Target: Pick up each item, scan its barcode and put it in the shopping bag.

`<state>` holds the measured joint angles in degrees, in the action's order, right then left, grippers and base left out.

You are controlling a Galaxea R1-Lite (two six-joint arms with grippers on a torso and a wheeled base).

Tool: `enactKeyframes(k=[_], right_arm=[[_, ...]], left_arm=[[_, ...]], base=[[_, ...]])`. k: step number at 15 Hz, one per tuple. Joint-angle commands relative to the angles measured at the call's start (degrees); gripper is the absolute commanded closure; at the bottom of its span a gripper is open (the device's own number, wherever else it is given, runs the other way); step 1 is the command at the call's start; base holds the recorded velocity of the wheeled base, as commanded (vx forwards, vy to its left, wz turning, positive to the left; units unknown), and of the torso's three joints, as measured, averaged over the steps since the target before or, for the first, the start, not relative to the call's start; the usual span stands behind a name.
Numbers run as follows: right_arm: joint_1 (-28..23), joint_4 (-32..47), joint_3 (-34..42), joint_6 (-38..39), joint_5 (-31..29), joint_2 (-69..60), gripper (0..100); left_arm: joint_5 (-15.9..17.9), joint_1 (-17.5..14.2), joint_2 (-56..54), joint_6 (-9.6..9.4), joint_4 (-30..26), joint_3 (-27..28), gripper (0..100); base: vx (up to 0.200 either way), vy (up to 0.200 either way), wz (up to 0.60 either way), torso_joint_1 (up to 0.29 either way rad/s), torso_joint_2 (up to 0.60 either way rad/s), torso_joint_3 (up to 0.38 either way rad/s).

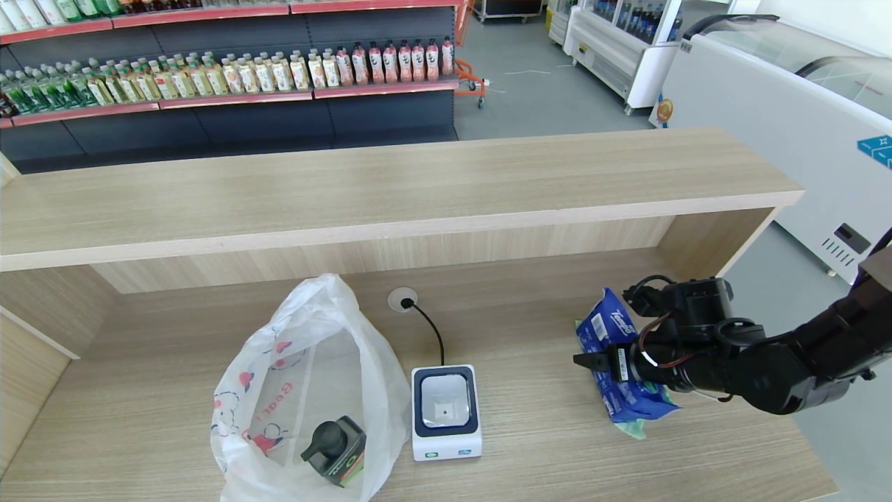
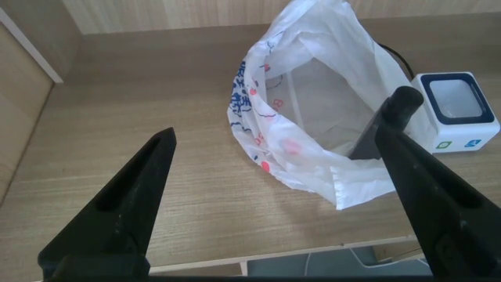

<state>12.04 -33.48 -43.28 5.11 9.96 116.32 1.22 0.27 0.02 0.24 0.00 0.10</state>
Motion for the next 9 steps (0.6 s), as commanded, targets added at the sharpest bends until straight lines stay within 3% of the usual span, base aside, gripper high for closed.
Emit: enactKeyframes(k=[1,2,9], right_arm=[[0.2,0.3,0.1,0.0,-0.1,0.7,0],[0.2,0.4,0.4,0.0,-0.2,0.8,100],[0.1,2.2,0.4,-0.2,-2.0,0.9,100]], left_arm=[[0.0,0.0,0.0,0.02,0.0,0.0,0],[0.0,0.0,0.0,0.02,0.0,0.0,0],[0.0,0.1,0.0,0.02,0.0,0.0,0]], base=[[0.000,0.000,0.00,0.000,0.00,0.000],[0.000,0.000,0.00,0.000,0.00,0.000],[0.000,0.000,0.00,0.000,0.00,0.000]])
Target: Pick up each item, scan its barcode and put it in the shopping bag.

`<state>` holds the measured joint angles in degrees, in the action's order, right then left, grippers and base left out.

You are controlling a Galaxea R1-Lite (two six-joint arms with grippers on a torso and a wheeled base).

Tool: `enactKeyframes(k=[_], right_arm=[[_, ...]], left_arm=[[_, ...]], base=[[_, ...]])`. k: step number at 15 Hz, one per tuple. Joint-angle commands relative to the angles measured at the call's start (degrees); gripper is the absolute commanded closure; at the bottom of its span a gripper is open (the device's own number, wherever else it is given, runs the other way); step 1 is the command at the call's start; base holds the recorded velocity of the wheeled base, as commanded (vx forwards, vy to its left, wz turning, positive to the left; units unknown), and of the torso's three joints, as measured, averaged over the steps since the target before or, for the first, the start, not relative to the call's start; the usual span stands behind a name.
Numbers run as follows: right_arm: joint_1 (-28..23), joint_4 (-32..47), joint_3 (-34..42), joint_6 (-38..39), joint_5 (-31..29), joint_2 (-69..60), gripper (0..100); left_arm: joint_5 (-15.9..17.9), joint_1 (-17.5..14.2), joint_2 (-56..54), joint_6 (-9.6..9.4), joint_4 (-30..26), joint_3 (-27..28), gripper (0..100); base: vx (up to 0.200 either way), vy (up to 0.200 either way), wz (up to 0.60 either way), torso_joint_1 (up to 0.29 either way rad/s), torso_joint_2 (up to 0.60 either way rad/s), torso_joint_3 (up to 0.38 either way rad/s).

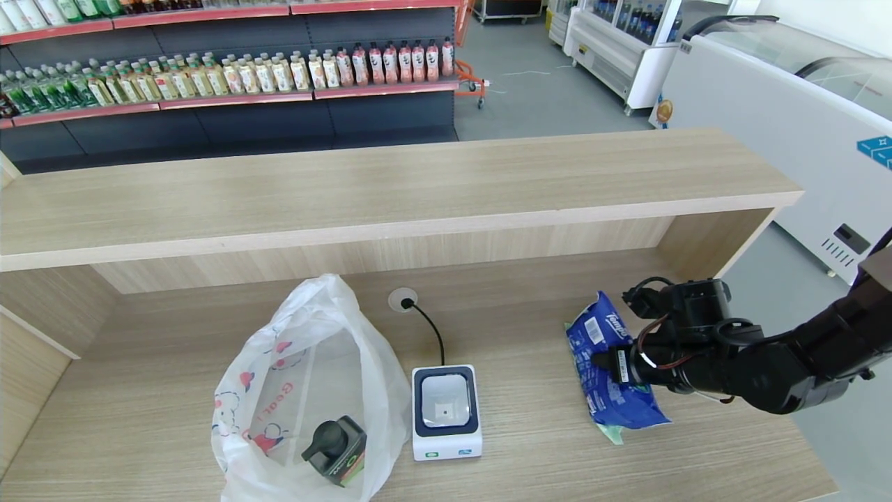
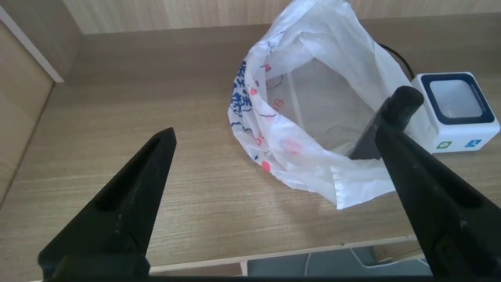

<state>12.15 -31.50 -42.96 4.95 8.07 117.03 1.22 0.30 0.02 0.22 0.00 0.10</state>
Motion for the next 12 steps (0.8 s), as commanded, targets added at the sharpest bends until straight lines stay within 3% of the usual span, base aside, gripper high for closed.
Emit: enactKeyframes(k=[1,12], right_arm=[[0.0,0.4,0.1,0.1,-0.2,0.1,100],[2.5,6.2,-0.1,1.6,-2.1,-10.4,100]], left_arm=[[0.0,0.0,0.0,0.04,0.0,0.0,0],[0.0,0.0,0.0,0.04,0.0,0.0,0]], base=[[0.000,0.000,0.00,0.000,0.00,0.000],[0.000,0.000,0.00,0.000,0.00,0.000]])
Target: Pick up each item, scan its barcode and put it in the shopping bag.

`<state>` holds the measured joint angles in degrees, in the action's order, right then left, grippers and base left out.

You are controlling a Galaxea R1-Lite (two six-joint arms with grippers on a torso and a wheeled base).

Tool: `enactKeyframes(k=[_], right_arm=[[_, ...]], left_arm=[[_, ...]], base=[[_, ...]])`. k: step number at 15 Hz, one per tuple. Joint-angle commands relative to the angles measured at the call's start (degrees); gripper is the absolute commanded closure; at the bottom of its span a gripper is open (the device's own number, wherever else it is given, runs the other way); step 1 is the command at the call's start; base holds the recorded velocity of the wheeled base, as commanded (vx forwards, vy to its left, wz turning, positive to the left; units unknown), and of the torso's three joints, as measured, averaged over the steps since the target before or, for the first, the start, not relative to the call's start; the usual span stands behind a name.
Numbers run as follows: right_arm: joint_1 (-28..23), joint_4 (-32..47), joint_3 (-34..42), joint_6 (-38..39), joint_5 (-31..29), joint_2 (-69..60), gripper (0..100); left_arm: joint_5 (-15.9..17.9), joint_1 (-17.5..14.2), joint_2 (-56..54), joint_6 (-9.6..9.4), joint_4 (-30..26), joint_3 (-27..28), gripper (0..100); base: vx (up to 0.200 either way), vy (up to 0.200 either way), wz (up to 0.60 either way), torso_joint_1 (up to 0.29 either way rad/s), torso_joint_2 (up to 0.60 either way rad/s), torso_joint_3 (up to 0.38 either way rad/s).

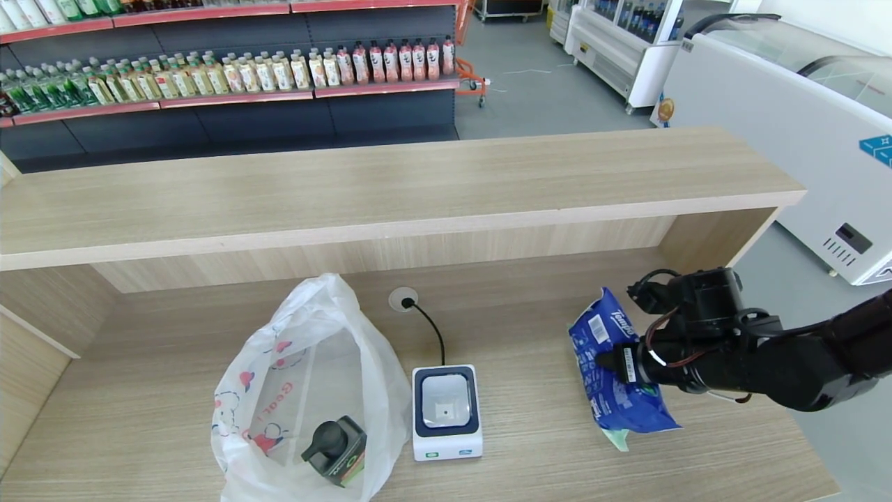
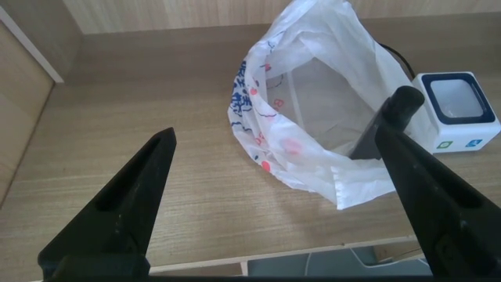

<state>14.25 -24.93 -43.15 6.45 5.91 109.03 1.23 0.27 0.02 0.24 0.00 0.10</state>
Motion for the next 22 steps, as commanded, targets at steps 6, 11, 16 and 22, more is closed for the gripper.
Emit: enactKeyframes(k=[6,11,16,22], right_arm=[[4.9,-0.5,2.5,-0.6,0.3,-18.2,100],[13.3,19.6,-1.8,-2.9,8.2,-42.2,100],[13.6,22.7,-3.9,-6.1,23.6,-49.4,100],[13.5,22.8,-5.4,-9.0,26.1,-48.2,100]], left_arm=[[0.0,0.1,0.0,0.02,0.0,0.0,0],[0.0,0.0,0.0,0.02,0.0,0.0,0],[0.0,0.0,0.0,0.02,0.0,0.0,0],[0.0,0.0,0.0,0.02,0.0,0.0,0]], base=[[0.000,0.000,0.00,0.000,0.00,0.000],[0.000,0.000,0.00,0.000,0.00,0.000],[0.000,0.000,0.00,0.000,0.00,0.000],[0.000,0.000,0.00,0.000,0.00,0.000]])
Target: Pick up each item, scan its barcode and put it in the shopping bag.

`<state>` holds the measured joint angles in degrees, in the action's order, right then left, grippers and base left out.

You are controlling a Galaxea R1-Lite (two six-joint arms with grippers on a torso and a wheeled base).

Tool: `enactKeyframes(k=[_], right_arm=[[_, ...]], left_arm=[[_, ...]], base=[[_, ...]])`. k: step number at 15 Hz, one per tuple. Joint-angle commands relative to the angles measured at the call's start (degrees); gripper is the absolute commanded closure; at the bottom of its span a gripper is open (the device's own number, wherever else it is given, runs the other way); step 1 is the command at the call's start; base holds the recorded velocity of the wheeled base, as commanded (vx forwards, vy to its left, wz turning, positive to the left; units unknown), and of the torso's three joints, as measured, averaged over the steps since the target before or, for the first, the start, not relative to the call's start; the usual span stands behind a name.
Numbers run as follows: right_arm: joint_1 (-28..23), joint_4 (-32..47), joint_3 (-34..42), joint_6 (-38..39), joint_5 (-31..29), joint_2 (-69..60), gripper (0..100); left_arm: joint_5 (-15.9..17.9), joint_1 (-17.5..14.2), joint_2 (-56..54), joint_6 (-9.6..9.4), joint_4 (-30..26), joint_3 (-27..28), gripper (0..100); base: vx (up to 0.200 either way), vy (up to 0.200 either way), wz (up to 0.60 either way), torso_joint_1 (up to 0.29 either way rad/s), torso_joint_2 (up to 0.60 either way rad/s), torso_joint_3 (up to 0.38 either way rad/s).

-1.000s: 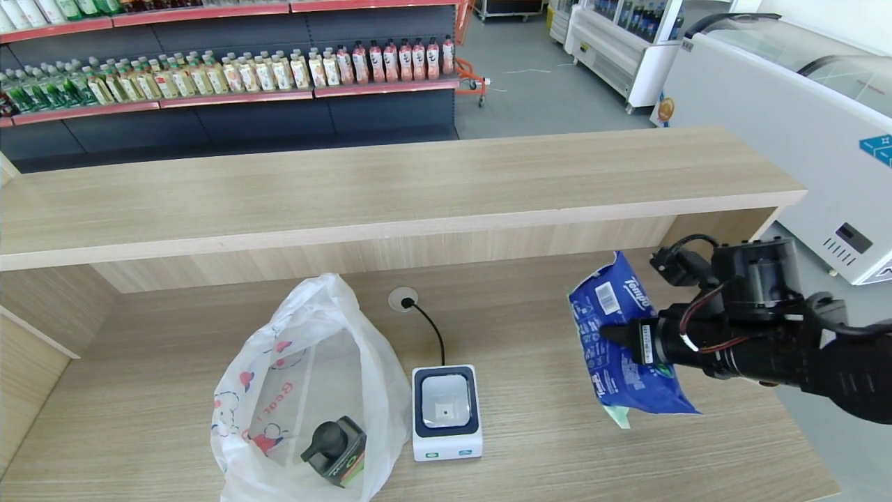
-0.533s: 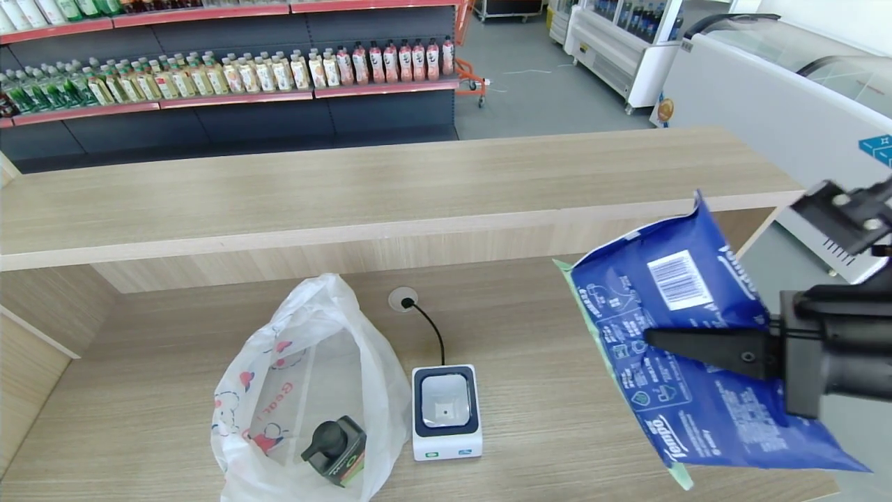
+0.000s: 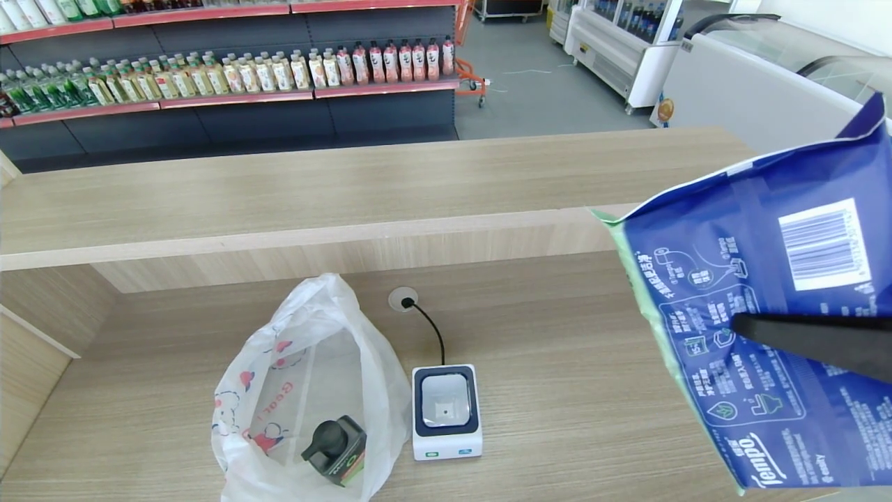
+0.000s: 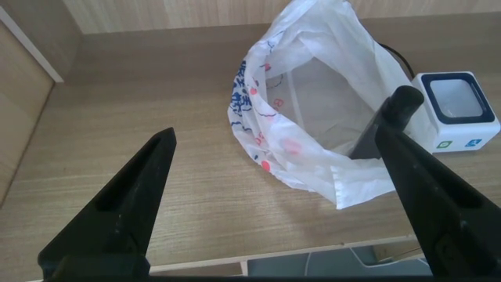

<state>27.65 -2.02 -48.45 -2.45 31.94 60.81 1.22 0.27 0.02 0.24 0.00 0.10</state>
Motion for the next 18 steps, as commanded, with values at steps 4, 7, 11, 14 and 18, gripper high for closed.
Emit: enactKeyframes(k=[4,7,11,14,18], right_arm=[[3.6,-0.2,-1.5,-2.3,-0.2,0.5,100],[5.7,-0.9,-3.1,-2.9,-2.8,2.7,100],[9.8,-6.1,-6.0,2.6,-11.4,8.5,100],[19.4,-9.6,-3.6,5.6,-11.1,9.0,100],[23.2,-6.4,0.4,0.3,-6.9,7.3,100]], left_arm=[[0.0,0.0,0.0,0.02,0.0,0.0,0],[0.0,0.0,0.0,0.02,0.0,0.0,0],[0.0,0.0,0.0,0.02,0.0,0.0,0],[0.0,0.0,0.0,0.02,0.0,0.0,0],[0.0,0.1,0.0,0.02,0.0,0.0,0]], base=[[0.000,0.000,0.00,0.000,0.00,0.000],[0.000,0.000,0.00,0.000,0.00,0.000],[0.000,0.000,0.00,0.000,0.00,0.000],[0.000,0.000,0.00,0.000,0.00,0.000],[0.000,0.000,0.00,0.000,0.00,0.000]])
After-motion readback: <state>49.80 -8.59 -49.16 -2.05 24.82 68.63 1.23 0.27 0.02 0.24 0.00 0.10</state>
